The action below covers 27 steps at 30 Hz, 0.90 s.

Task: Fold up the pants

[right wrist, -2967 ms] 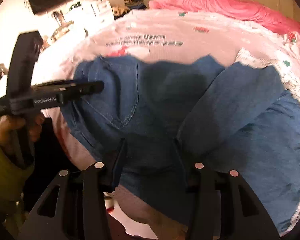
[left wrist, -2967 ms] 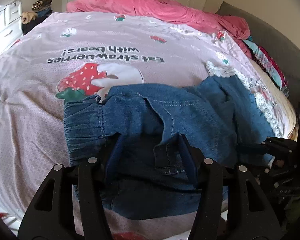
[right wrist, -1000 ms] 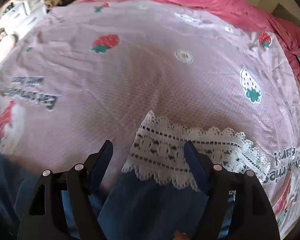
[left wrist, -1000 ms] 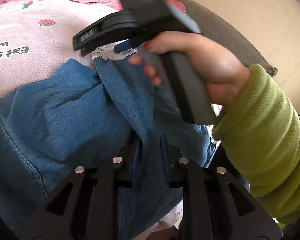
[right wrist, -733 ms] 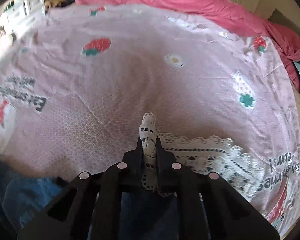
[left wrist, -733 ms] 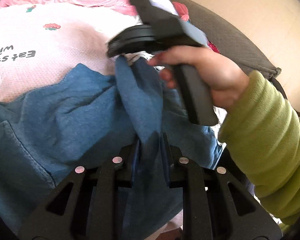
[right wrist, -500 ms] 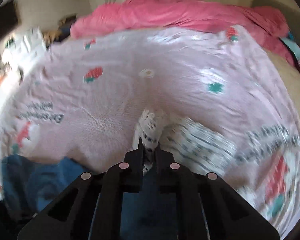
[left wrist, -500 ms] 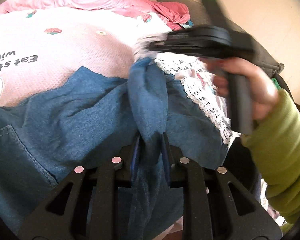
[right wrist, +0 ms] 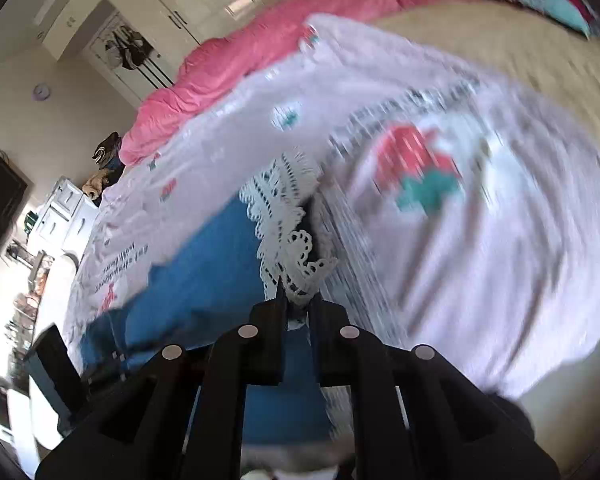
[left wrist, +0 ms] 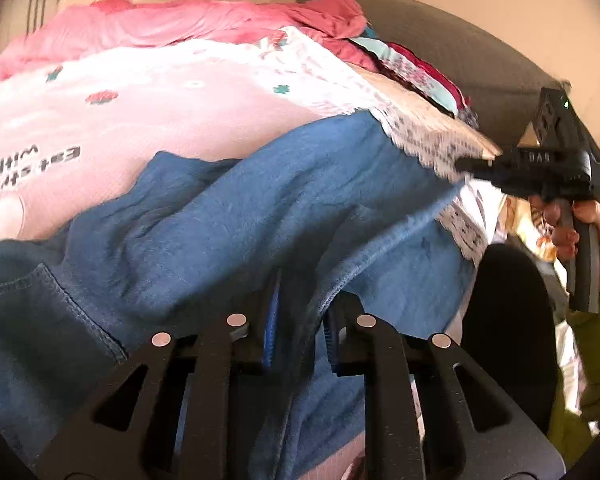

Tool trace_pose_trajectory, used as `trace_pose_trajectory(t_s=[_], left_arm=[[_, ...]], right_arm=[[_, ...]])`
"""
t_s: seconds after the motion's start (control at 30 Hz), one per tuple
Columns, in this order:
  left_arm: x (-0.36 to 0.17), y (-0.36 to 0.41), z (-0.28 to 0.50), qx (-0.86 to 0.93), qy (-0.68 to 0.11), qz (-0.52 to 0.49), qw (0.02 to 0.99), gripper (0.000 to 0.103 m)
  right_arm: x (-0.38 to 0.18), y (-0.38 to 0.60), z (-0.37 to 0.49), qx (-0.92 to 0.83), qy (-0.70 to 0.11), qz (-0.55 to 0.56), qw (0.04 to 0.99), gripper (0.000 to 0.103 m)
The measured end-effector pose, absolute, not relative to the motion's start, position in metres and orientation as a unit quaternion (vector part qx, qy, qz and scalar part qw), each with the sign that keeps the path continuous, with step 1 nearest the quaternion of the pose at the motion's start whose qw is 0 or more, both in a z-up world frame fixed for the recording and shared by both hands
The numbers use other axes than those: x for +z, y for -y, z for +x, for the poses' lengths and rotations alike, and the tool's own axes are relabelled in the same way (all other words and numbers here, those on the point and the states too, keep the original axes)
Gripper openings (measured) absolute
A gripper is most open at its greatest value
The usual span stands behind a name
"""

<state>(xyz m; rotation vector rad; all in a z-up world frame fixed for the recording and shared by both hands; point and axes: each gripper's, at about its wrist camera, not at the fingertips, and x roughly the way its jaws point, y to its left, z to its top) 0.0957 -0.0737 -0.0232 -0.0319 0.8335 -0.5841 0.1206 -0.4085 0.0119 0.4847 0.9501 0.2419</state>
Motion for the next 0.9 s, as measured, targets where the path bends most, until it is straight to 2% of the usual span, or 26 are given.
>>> trace_pose_trajectory(t_s=[0.1,0.17,0.2,0.23,0.3,0.33,0.37,0.4,0.73,0.9], left_arm=[[-0.020,0.077,0.090,-0.285,-0.391,0.000,0.875,0.006],[-0.018,0.077,0.088,-0.287,-0.389,0.004,0.875,0.004],[-0.018,0.077,0.087,-0.288,-0.388,0.005,0.876,0.003],[-0.018,0.078,0.086,-0.288,-0.387,0.007,0.876,0.003],[-0.018,0.079,0.084,-0.291,-0.386,0.010,0.875,0.001],[-0.018,0.079,0.082,-0.292,-0.385,0.013,0.875,0.001],[-0.017,0.080,0.081,-0.293,-0.383,0.013,0.876,0.001],[-0.016,0.080,0.079,-0.297,-0.380,0.014,0.876,0.001],[-0.007,0.076,0.043,-0.325,-0.368,0.022,0.871,0.000],[-0.026,0.085,0.045,-0.317,-0.402,0.045,0.858,0.000]], right_arm=[[-0.004,0.412,0.107,0.123,-0.466,0.247,0.841,0.013],[-0.007,0.412,0.104,0.130,-0.469,0.247,0.838,0.024],[-0.006,0.414,0.104,0.125,-0.468,0.249,0.839,0.038],[-0.005,0.417,0.103,0.124,-0.462,0.259,0.839,0.046],[-0.005,0.422,0.103,0.122,-0.458,0.267,0.839,0.046],[-0.006,0.422,0.103,0.118,-0.461,0.263,0.839,0.041],[-0.007,0.422,0.104,0.115,-0.464,0.253,0.841,0.031],[-0.009,0.422,0.103,0.107,-0.466,0.236,0.846,0.010],[0.000,0.422,0.067,0.121,-0.483,0.158,0.853,0.010],[-0.013,0.418,0.072,0.101,-0.502,0.130,0.849,0.012]])
